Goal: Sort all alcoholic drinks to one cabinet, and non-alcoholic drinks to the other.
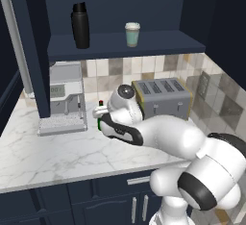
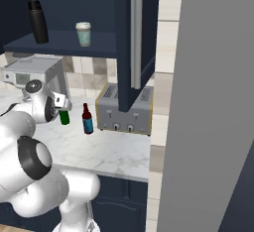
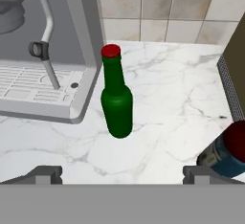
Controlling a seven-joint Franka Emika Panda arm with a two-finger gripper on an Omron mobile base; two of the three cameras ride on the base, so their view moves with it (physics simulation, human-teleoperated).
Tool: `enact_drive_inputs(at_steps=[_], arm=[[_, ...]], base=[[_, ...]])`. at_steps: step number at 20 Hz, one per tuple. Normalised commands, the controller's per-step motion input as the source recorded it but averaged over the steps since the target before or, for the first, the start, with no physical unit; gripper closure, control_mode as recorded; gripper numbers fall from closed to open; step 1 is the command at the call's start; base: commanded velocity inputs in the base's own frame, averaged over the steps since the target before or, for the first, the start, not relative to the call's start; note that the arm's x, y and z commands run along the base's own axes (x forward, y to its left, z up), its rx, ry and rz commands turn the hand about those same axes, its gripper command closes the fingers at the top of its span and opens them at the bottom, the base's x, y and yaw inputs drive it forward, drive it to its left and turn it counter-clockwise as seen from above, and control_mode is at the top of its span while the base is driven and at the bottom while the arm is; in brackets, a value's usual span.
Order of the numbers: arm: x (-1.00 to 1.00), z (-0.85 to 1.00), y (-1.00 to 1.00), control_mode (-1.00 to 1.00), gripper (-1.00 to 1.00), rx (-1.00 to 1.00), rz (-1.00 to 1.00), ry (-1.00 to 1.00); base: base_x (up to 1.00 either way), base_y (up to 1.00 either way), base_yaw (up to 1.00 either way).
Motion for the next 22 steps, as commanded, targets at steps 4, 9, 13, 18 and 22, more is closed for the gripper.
enact_drive_inputs(at_steps=[4,9,13,18,22], arm=[[0.16,-0.1,0.08,-1.0,-1.0,0.0,0.0,0.0],[0.19,-0.05,0.06,-1.0,-1.0,0.0,0.0,0.0],[0.22,-0.08,0.08,-1.0,-1.0,0.0,0.0,0.0],[0.23,-0.08,0.03,-1.0,-1.0,0.0,0.0,0.0],[0.23,-0.09,0.02,-1.0,-1.0,0.0,0.0,0.0]], base=[[0.0,0.0,0.0],[0.0,0.0,0.0],[0.0,0.0,0.0],[0.0,0.0,0.0],[0.0,0.0,0.0]])
